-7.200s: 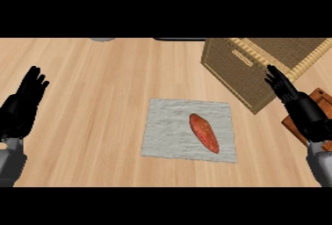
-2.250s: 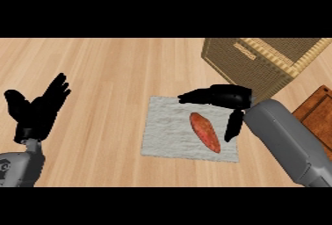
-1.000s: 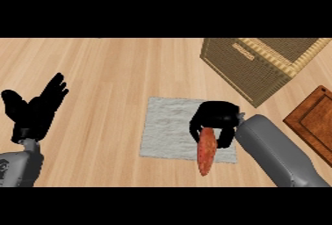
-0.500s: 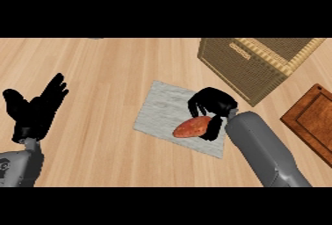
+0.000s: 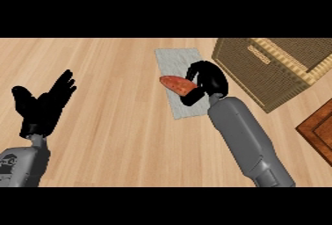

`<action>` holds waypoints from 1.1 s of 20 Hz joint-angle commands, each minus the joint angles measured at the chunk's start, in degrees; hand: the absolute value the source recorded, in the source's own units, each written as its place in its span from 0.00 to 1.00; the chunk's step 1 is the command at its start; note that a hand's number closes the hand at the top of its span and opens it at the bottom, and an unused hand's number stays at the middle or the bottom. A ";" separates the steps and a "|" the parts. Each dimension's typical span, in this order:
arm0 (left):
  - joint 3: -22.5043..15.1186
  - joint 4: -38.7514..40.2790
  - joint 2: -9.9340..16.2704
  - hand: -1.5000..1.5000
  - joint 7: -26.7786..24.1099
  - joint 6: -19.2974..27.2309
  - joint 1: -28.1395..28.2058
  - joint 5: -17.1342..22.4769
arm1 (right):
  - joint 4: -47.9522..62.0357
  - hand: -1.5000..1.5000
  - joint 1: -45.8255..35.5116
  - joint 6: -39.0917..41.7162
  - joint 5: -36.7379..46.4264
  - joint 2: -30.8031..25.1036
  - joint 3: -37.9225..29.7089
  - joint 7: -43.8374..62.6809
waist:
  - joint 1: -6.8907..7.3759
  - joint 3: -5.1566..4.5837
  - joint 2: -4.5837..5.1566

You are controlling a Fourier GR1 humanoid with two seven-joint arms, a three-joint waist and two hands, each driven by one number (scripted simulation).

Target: Pick the sweet potato from the placemat and place it in the basket

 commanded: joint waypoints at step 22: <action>0.25 2.81 0.01 0.50 0.22 -0.27 -3.73 -0.50 | 25.82 1.00 -49.02 -33.85 18.31 0.77 3.60 51.43 | 0.87 -0.18 0.65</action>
